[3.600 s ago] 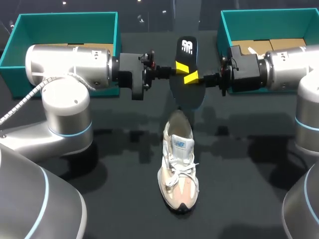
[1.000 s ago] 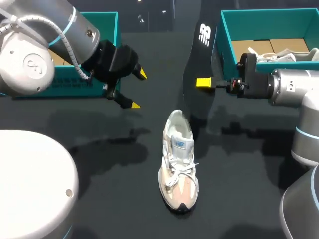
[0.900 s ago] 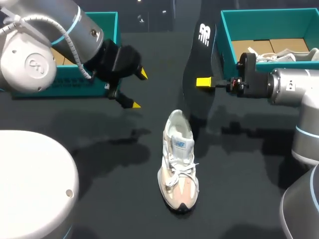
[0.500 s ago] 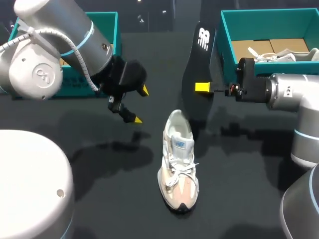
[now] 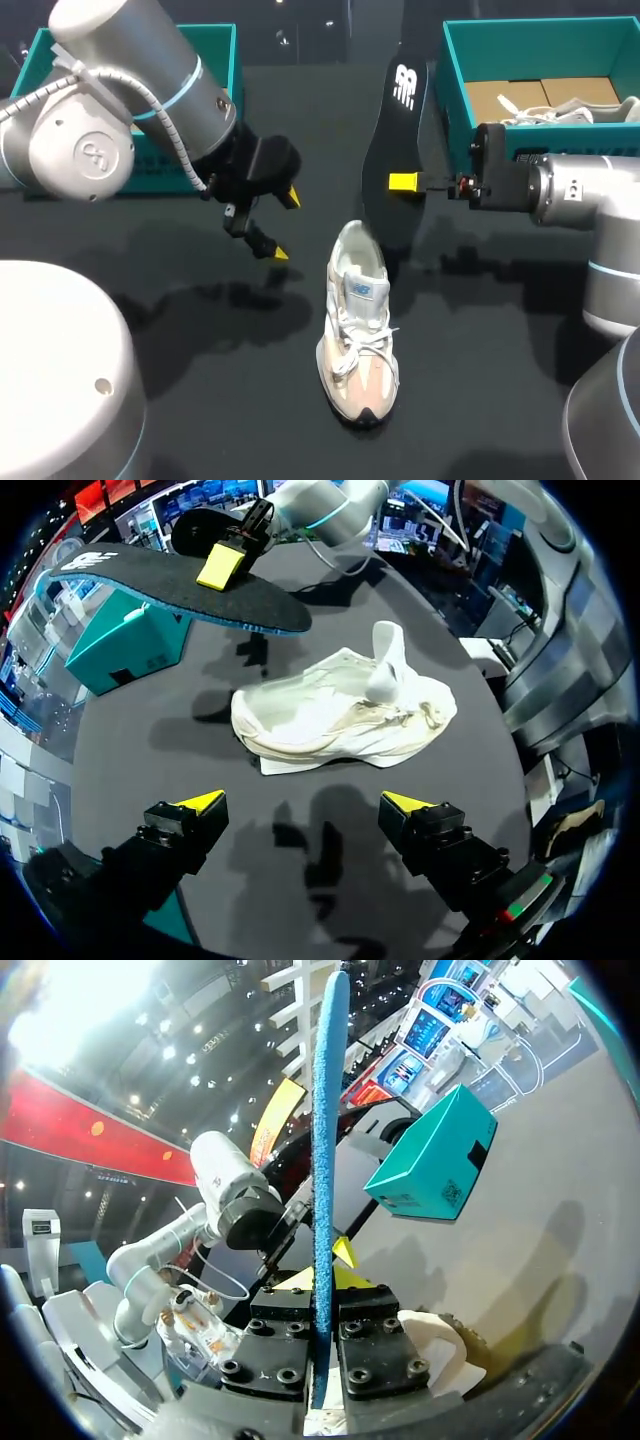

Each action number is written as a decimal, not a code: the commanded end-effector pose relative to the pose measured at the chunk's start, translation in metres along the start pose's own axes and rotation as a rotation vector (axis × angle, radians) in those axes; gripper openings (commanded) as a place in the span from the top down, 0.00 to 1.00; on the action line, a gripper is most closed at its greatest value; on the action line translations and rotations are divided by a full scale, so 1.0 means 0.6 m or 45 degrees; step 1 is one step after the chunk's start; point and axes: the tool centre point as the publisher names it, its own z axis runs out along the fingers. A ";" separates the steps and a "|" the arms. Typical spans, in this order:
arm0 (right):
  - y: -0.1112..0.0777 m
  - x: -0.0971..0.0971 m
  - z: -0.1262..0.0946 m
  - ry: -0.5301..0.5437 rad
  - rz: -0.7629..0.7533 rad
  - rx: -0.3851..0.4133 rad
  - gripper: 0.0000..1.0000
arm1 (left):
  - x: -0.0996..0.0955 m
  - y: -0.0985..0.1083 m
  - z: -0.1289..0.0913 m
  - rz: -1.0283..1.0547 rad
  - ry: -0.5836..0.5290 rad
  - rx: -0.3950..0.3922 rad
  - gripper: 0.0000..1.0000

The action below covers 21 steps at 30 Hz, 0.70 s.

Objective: Take the shoe out of the shoebox, open the shoe tongue, remove and reinsert the insole, then place the shoe into the shoebox

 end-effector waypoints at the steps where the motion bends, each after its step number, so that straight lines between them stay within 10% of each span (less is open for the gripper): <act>1: 0.000 -0.001 0.001 -0.001 0.001 0.001 1.00 | -0.001 0.001 0.010 0.000 -0.007 0.004 0.00; 21: -0.014 -0.034 0.053 0.082 -0.077 0.024 1.00 | 0.011 0.021 0.105 -0.002 0.008 0.080 0.00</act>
